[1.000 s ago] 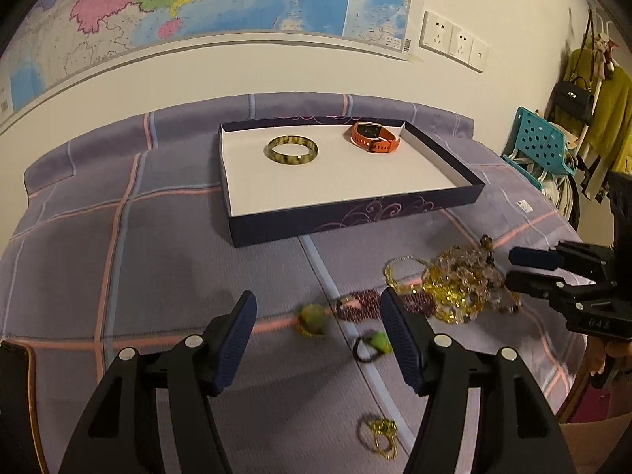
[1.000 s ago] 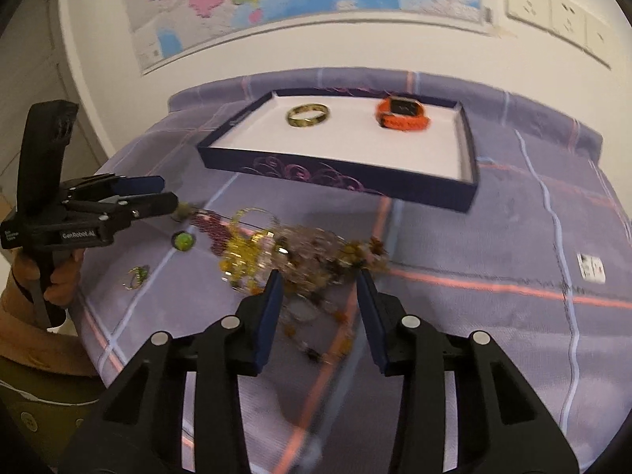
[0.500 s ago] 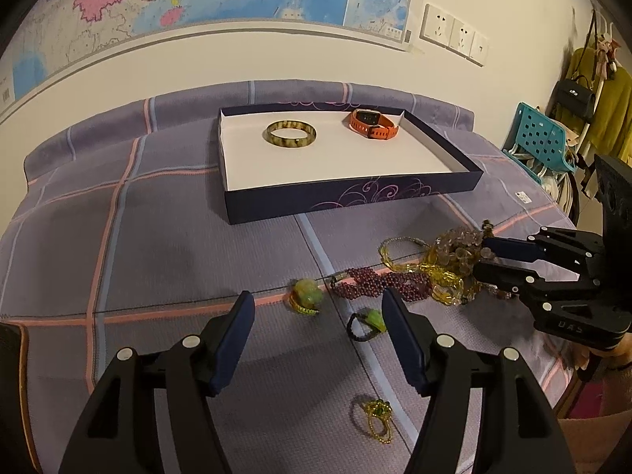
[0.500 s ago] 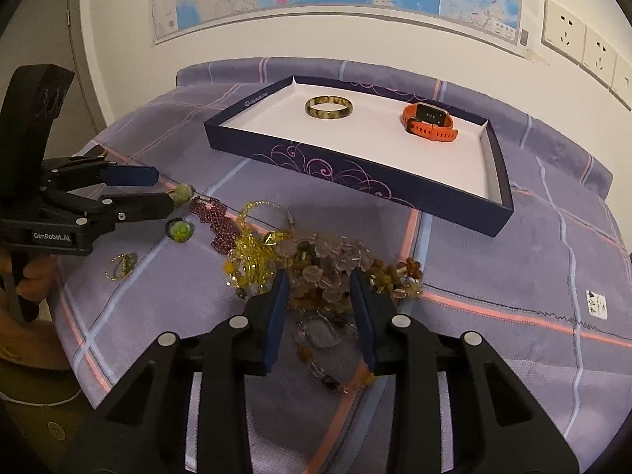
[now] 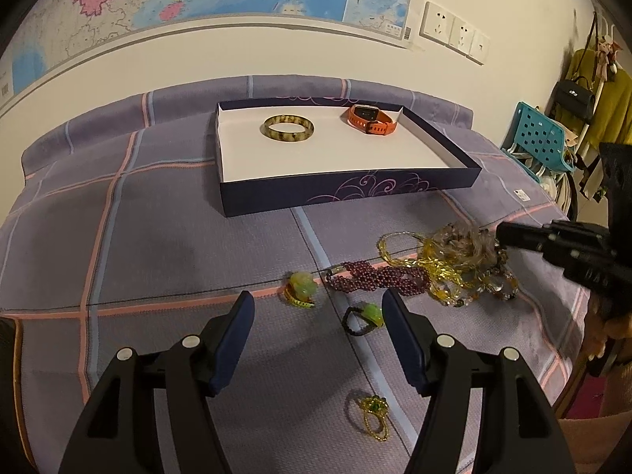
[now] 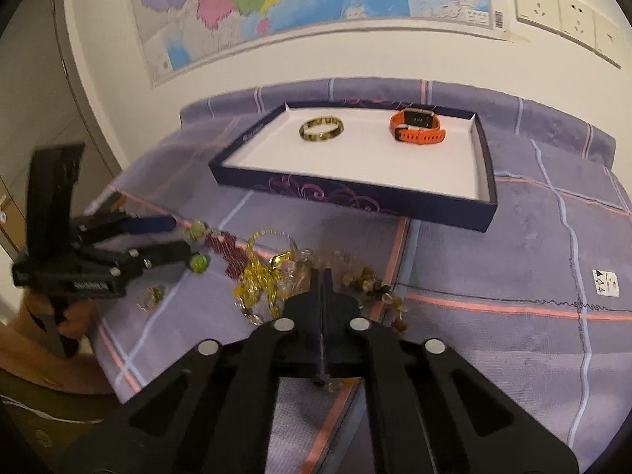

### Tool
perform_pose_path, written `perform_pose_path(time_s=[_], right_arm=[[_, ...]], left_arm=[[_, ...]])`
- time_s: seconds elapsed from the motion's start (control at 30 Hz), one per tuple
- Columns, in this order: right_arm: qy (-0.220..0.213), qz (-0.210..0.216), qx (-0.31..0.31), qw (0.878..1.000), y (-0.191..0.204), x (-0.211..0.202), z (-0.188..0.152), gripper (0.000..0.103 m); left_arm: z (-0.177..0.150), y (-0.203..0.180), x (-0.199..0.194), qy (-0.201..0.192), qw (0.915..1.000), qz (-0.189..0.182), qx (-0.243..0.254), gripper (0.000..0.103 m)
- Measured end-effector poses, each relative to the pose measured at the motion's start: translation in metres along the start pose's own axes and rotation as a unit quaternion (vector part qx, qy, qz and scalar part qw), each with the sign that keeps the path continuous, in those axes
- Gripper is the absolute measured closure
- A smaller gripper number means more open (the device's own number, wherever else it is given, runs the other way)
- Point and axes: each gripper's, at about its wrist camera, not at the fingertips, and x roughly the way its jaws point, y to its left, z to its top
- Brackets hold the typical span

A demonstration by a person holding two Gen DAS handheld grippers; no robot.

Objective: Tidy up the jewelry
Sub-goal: 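Move the right tool back down to the jewelry pile, then grasp the clear crystal bead bracelet with the right tool and lift it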

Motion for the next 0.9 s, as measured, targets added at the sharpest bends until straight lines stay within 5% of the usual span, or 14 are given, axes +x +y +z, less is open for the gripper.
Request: perform_pose_path(time_s=[0.1,0.3,0.4,0.6,0.9], right_arm=[[-0.007,0.006,0.007,1.000,-0.002,-0.006,0.004,0.102],[0.020,0.000,-0.030,0.999,0.015,0.010,-0.002,0.080],[0.034,-0.009,-0.043,0.998,0.021,0.024,-0.004,0.077],[0.028,-0.008,-0.046,0.999,0.019,0.022,-0.004,0.098],[-0.046,0.036,0.016,0.998,-0.001,-0.026,0.022,0.102]], left_arm=[[0.000,-0.001,-0.001,-0.001,1.0000,-0.001,0.001,0.038],[0.000,-0.003,-0.001,0.000,1.0000,-0.002,0.002,0.038],[-0.001,-0.003,0.000,0.000,1.0000,-0.003,0.003,0.037],[-0.003,-0.002,-0.001,0.002,1.0000,-0.003,0.000,0.037],[-0.002,-0.001,-0.003,-0.001,1.0000,-0.006,-0.002,0.037]])
